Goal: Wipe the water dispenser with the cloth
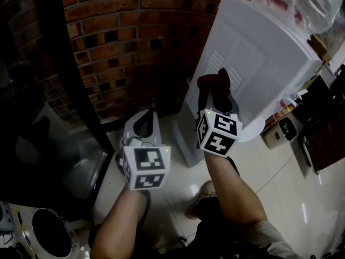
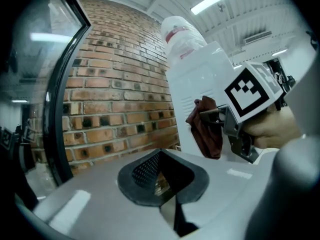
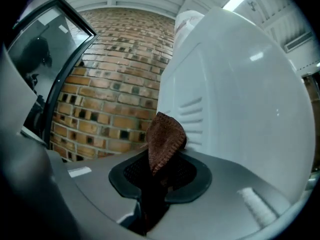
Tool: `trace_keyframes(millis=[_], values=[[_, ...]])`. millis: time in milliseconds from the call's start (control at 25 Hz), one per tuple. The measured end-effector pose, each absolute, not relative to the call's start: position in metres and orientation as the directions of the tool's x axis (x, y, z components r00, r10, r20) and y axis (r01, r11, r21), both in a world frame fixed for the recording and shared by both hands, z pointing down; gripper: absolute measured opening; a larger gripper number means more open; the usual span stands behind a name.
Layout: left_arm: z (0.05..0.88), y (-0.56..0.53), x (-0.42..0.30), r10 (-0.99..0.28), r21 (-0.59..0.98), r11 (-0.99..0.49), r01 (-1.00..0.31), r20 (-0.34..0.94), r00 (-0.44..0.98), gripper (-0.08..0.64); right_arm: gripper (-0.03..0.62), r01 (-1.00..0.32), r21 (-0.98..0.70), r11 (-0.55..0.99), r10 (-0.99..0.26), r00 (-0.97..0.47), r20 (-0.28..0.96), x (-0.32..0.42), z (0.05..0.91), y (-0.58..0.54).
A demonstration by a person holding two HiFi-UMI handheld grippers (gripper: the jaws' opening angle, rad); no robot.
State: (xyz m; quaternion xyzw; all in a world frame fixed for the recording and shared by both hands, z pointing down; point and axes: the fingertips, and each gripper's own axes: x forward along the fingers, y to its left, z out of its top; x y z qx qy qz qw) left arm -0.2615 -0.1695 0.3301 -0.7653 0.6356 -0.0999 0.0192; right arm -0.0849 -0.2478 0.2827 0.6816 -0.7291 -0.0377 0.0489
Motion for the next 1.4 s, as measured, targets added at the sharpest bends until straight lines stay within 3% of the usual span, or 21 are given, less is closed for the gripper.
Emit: trace_keyframes(millis=[440,720,1120,1400], values=[[0.344,-0.164,-0.272,-0.970,-0.140,-0.194,-0.971,0.177,0.168,0.000,0.086,-0.977,0.190,0.100,-0.915,-0.016,0.403,-0.086,0.452,-0.253],[0.353,-0.162,-0.282,-0.965,-0.145,-0.195,-0.970,0.204,0.164,0.000,0.086,-0.925,0.337,0.173,-0.832,0.046,0.553,-0.080,0.546,-0.241],[0.364,-0.170,-0.281,-0.961,-0.141,-0.203,-0.969,0.221,0.169,0.000,0.086,-0.896,0.352,0.270,-0.763,0.025,0.646,-0.080,0.589,-0.236],[0.357,-0.173,-0.272,-0.963,-0.133,-0.208,-0.969,0.200,0.179,0.000,0.086,-0.924,0.287,0.254,-0.807,-0.040,0.589,-0.096,0.549,-0.240]])
